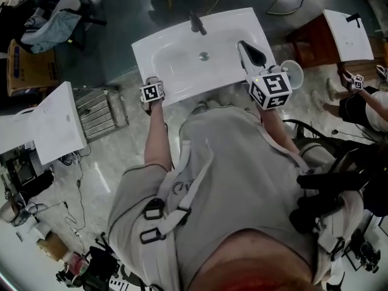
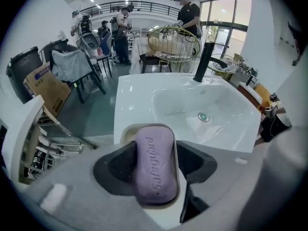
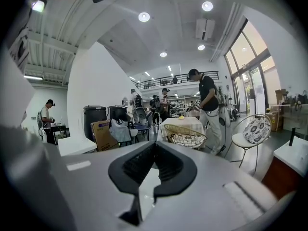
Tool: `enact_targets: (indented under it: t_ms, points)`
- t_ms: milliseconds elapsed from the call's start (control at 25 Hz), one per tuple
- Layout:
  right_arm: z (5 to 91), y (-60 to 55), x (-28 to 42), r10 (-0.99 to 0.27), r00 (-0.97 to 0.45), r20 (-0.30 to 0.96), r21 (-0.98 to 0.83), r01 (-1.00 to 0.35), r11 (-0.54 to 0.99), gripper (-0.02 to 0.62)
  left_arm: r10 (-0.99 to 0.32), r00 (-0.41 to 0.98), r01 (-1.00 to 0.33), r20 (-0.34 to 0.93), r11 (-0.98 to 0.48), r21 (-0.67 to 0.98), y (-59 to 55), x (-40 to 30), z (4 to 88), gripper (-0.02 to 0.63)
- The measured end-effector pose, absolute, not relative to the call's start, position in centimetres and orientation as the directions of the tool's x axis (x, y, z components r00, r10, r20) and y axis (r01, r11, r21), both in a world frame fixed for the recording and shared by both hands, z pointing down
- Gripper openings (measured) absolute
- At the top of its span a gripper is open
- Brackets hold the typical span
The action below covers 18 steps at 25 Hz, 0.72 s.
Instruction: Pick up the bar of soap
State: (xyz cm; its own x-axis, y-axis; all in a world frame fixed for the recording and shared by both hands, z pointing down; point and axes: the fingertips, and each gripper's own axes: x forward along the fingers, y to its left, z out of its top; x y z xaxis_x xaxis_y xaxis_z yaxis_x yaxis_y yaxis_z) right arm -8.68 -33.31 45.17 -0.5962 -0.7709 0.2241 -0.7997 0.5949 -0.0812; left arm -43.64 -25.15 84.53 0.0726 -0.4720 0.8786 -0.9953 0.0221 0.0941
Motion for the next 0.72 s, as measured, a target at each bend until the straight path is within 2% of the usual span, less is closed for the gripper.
enact_targets:
  t_ms: [240, 360, 560, 640, 720]
  points:
    - [45.0, -33.3, -8.9, -0.759, -0.611, 0.226, -0.088, -0.789, 0.608, 0.002, -0.487, 0.053, -0.995, 0.872, 0.05, 0.088, -24.7, -43.8, 83.6, 0.238]
    - [45.0, -33.7, -9.1, -0.751, -0.622, 0.221, -0.101, -0.781, 0.617, 0.002, -0.485, 0.036, -0.988, 0.874, 0.115, 0.104, -24.2, -44.1, 83.5, 0.238]
    - [45.3, -34.2, -9.2, -0.74, -0.635, 0.222, -0.149, -0.772, 0.618, 0.003, -0.584, 0.163, -0.893, 0.795, 0.255, 0.37, -24.9, -43.9, 82.9, 0.242]
    - [45.6, -34.3, -9.2, -0.739, -0.634, 0.229, -0.161, -0.773, 0.613, 0.002, -0.622, 0.222, -0.851, 0.751, 0.253, 0.46, -25.4, -43.8, 82.2, 0.241]
    - [45.9, -34.4, -9.3, -0.739, -0.632, 0.234, -0.169, -0.775, 0.609, 0.002, -0.615, 0.252, -0.846, 0.747, 0.235, 0.479, -25.6, -43.7, 82.0, 0.242]
